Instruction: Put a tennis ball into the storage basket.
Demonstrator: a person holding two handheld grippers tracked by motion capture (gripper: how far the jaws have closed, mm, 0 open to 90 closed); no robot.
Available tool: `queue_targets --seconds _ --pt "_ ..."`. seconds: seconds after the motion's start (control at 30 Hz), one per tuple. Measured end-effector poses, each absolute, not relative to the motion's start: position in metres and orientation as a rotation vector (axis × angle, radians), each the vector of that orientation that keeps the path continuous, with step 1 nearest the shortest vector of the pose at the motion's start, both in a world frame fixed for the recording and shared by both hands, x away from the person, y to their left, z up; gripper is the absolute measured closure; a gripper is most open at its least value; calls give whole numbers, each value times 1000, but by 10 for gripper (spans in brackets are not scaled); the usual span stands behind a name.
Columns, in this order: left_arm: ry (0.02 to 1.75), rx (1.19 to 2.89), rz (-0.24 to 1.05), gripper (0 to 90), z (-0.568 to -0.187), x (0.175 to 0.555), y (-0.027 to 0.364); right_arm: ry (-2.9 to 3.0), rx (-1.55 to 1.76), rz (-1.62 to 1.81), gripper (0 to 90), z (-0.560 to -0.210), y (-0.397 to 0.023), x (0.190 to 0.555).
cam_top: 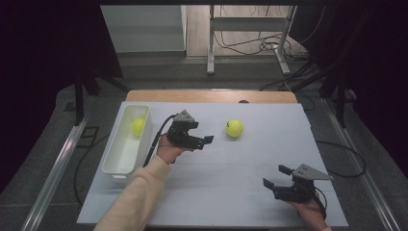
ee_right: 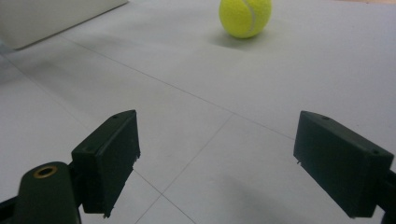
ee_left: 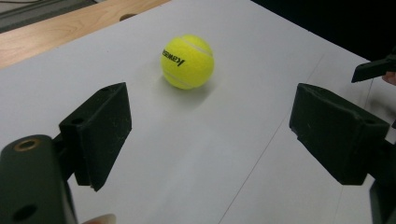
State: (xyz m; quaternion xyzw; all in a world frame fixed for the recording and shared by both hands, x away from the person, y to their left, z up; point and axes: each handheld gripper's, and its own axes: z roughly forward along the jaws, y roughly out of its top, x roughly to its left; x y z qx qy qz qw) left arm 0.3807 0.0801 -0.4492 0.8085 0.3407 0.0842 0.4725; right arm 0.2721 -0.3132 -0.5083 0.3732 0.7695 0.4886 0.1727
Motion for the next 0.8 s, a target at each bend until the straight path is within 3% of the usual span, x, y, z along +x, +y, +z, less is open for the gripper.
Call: queue_targets --seconds 0.8 --pt "829 2037 182 137 -461 396 50 2187 1058 1374 150 -508 -313 273"
